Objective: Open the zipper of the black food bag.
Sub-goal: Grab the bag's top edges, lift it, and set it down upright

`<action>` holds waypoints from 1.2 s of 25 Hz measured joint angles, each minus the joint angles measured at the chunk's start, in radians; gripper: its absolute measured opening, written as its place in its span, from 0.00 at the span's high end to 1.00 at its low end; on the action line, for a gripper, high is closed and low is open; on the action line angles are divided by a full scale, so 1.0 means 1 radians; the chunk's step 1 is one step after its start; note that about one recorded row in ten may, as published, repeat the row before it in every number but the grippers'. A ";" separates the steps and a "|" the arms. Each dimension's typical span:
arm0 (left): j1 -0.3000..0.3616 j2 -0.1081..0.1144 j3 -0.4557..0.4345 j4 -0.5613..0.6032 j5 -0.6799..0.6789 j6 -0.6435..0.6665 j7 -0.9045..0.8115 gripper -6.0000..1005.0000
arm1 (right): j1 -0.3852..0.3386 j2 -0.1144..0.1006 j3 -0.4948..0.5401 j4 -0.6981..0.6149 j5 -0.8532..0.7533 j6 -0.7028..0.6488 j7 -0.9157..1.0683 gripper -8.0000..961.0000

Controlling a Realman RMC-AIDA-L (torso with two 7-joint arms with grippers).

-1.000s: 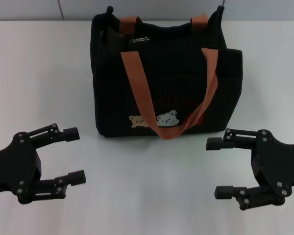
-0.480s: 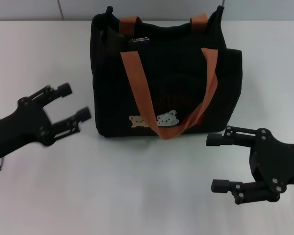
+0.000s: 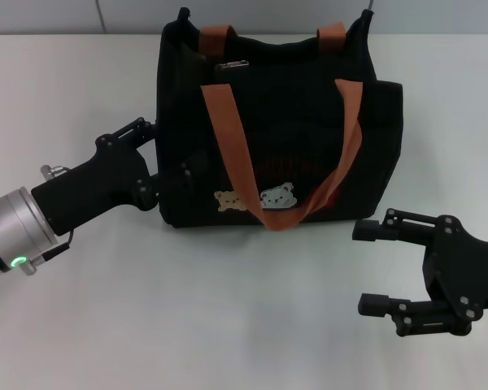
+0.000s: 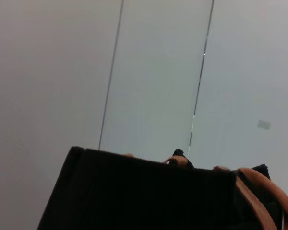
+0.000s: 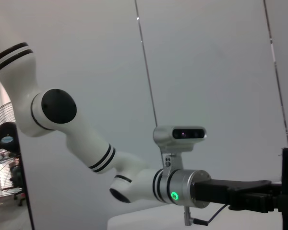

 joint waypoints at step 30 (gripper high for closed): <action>0.061 0.007 -0.020 0.029 -0.113 -0.003 0.061 0.85 | -0.010 0.003 0.006 0.000 0.000 0.000 0.000 0.19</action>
